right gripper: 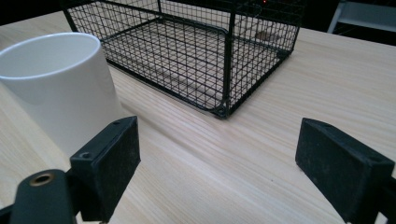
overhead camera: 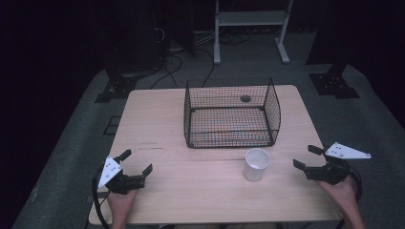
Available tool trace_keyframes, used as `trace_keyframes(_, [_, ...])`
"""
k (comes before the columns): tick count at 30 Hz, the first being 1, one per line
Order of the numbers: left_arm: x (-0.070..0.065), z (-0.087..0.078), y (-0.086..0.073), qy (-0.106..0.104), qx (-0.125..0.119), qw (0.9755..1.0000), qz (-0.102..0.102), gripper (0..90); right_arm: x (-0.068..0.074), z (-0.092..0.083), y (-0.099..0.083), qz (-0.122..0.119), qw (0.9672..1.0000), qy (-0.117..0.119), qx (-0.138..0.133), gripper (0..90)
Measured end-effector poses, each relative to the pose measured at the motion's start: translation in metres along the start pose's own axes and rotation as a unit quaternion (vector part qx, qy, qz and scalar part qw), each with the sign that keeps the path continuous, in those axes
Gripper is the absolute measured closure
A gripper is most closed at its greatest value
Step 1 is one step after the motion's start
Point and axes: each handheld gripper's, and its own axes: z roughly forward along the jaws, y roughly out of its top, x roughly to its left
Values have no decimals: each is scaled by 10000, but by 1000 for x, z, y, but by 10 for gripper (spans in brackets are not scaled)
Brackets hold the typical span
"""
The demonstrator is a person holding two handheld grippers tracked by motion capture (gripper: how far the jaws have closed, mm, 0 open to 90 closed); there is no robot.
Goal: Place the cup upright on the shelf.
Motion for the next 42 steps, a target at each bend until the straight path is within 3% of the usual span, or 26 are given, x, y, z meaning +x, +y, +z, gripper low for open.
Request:
trace_keyframes(31, [-1,-1,0,-33,10,10000,20,0,34,14,15,-410,9966,695,172,92])
trace_keyframes(42, [-1,-1,0,-35,-3,10000,27,0,53,28,19,-536,9922,1087,302,47])
